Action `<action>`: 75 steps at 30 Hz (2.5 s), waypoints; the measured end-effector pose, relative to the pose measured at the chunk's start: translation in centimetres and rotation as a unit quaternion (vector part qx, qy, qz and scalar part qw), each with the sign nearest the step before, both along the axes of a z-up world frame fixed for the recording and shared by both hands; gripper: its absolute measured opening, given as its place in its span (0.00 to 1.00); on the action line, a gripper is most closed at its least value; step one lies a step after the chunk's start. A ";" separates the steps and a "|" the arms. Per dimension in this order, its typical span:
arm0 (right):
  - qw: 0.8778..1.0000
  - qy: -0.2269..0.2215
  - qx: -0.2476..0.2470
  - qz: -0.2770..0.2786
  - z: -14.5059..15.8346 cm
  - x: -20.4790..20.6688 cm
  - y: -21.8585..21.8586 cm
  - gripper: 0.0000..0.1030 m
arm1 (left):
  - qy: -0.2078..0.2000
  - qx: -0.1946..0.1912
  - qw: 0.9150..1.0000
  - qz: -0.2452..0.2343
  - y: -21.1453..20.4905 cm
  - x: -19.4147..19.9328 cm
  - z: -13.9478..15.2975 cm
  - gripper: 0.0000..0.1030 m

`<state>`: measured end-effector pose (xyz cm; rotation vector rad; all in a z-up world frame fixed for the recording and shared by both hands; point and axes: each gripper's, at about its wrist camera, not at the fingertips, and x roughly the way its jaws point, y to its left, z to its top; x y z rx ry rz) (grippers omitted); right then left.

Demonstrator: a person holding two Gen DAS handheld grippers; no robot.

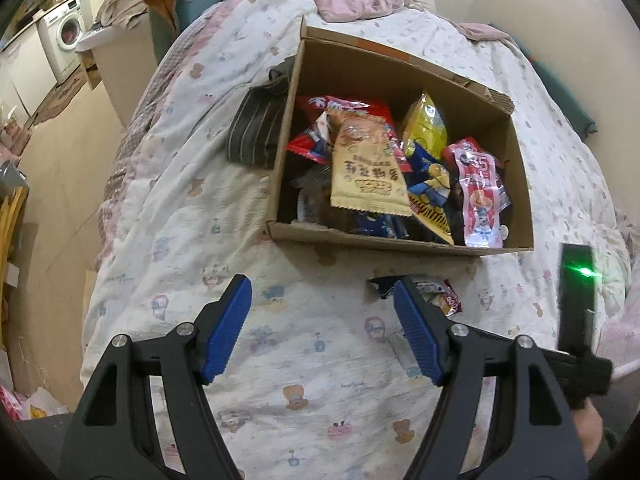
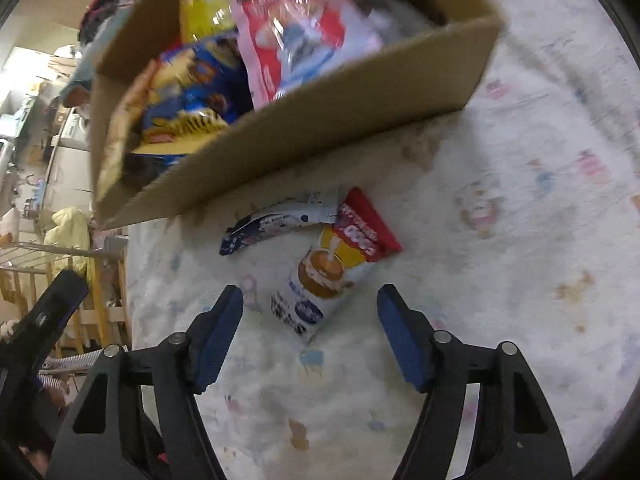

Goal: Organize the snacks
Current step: 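Grasp the white-blue stick pack with the left tool while the right tool grasps a red-capped stick, then carry both held sticks over the box and lower them inside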

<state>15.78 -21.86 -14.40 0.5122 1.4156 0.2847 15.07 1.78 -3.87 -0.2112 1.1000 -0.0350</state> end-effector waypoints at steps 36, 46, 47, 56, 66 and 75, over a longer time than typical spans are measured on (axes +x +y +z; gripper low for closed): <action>0.996 -0.064 0.025 -0.052 5.5 -5.3 -11.1 0.16 | 0.098 0.086 0.974 -0.187 -13.4 5.9 -9.5 0.67; 0.994 -0.081 0.045 -0.065 6.2 -5.1 -11.2 0.16 | 0.119 0.122 0.954 -0.248 -16.5 6.6 -11.6 0.18; 0.993 -0.081 0.046 -0.065 6.2 -5.0 -11.0 0.16 | 0.117 0.125 0.952 -0.252 -16.7 6.5 -11.5 0.17; 0.992 -0.095 0.053 -0.062 6.8 -4.4 -10.1 0.16 | 0.128 0.094 0.954 -0.254 -16.4 3.7 -9.8 0.14; 0.994 -0.088 0.045 -0.045 6.3 -4.6 -9.3 0.16 | 0.134 0.076 0.969 -0.194 -13.2 0.3 -8.6 0.14; 0.992 -0.117 0.041 0.013 7.9 -5.1 -5.5 0.16 | 0.076 0.059 0.985 -0.146 -10.3 -2.5 -3.1 0.14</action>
